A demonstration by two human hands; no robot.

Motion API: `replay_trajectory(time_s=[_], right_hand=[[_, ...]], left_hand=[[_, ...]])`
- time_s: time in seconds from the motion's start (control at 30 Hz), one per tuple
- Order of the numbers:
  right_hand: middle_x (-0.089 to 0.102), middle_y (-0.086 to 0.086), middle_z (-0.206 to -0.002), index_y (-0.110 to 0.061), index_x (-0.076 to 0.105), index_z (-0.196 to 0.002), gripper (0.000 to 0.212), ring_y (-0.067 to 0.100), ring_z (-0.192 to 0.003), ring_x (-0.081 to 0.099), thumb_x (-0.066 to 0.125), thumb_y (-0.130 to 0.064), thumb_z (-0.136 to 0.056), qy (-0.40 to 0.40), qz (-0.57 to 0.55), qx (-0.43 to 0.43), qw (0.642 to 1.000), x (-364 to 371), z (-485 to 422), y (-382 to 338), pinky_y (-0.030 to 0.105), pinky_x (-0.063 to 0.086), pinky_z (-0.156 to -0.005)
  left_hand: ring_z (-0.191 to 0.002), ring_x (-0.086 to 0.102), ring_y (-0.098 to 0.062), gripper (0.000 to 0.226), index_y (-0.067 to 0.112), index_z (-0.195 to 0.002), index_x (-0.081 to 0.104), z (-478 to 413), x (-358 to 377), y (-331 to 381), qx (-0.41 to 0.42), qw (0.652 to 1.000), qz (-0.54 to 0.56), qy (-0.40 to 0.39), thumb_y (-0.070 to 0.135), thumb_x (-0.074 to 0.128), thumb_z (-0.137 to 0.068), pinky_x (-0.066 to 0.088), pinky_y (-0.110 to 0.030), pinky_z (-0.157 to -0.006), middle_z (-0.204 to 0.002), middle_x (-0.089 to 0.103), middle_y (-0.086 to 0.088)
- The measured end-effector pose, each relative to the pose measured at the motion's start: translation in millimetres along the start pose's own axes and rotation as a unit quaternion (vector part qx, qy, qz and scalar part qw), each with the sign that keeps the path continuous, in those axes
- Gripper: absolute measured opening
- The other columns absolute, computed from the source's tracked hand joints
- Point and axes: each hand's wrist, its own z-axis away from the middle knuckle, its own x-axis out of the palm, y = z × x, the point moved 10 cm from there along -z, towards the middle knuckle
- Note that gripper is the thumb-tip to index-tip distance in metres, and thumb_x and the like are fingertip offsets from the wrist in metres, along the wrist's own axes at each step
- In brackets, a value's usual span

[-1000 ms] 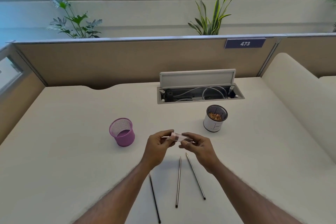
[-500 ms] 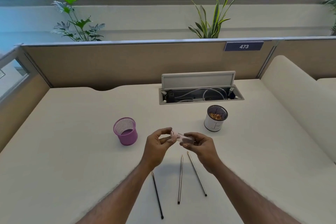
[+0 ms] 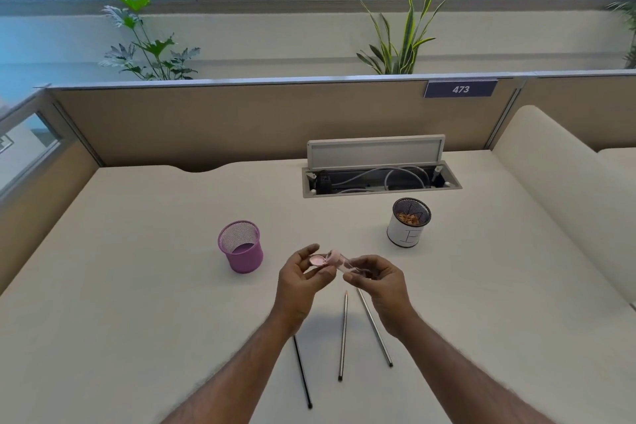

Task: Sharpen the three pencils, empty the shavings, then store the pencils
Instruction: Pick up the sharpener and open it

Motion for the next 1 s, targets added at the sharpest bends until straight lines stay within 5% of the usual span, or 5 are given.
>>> replay_trajectory(time_s=[0.23, 0.33, 0.43, 0.73, 1.0], right_hand=[[0.073, 0.017, -0.089, 0.002, 0.068, -0.09, 0.027, 0.022, -0.083, 0.068, 0.081, 0.005, -0.066, -0.013, -0.002, 0.002, 1.0, 6, 7, 6, 0.033, 0.058, -0.08], [0.074, 0.02, -0.097, 0.0, 0.069, -0.092, 0.032, 0.029, -0.093, 0.068, 0.084, 0.0, -0.065, -0.019, 0.012, 0.007, 1.0, 7, 9, 10, 0.042, 0.056, -0.09], [0.075, 0.007, -0.103, -0.011, 0.073, -0.1, 0.031, 0.021, -0.104, 0.067, 0.081, 0.0, -0.072, -0.011, 0.101, 0.003, 0.995, 3, 11, 13, 0.036, 0.052, -0.093], [0.076, 0.009, -0.098, -0.016, 0.075, -0.1, 0.021, 0.02, -0.082, 0.066, 0.068, -0.025, -0.083, -0.064, 0.086, 0.015, 0.994, 22, 23, -1, 0.031, 0.051, -0.078], [0.075, 0.014, -0.097, -0.012, 0.074, -0.101, 0.032, 0.023, -0.084, 0.064, 0.058, -0.01, -0.074, -0.068, 0.057, 0.009, 0.996, 24, 23, -8, 0.035, 0.052, -0.08]], left_hand=[[-0.109, 0.069, -0.028, 0.036, 0.012, -0.11, 0.072, 13, 20, -15, -0.024, 0.999, 0.032, -0.019, 0.026, 0.079, -0.078, 0.056, -0.033, -0.088, -0.111, 0.074, -0.012], [-0.109, 0.069, -0.021, 0.029, 0.017, -0.105, 0.075, 13, 16, -8, 0.013, 1.0, -0.025, -0.006, 0.022, 0.082, -0.077, 0.055, -0.024, -0.084, -0.11, 0.075, -0.005], [-0.101, 0.072, -0.02, 0.021, 0.02, -0.092, 0.076, 13, 7, 7, 0.074, 0.993, -0.093, 0.022, 0.011, 0.084, -0.075, 0.055, -0.022, -0.08, -0.102, 0.077, -0.002], [-0.095, 0.065, -0.005, 0.029, 0.018, -0.097, 0.07, 35, 16, 62, 0.331, 0.83, -0.446, 0.06, 0.026, 0.085, -0.074, 0.054, -0.025, -0.077, -0.101, 0.072, 0.011], [-0.083, 0.062, -0.001, 0.025, 0.023, -0.095, 0.068, 36, 23, 64, 0.331, 0.819, -0.467, 0.038, 0.035, 0.082, -0.077, 0.052, -0.024, -0.068, -0.092, 0.067, 0.014]])
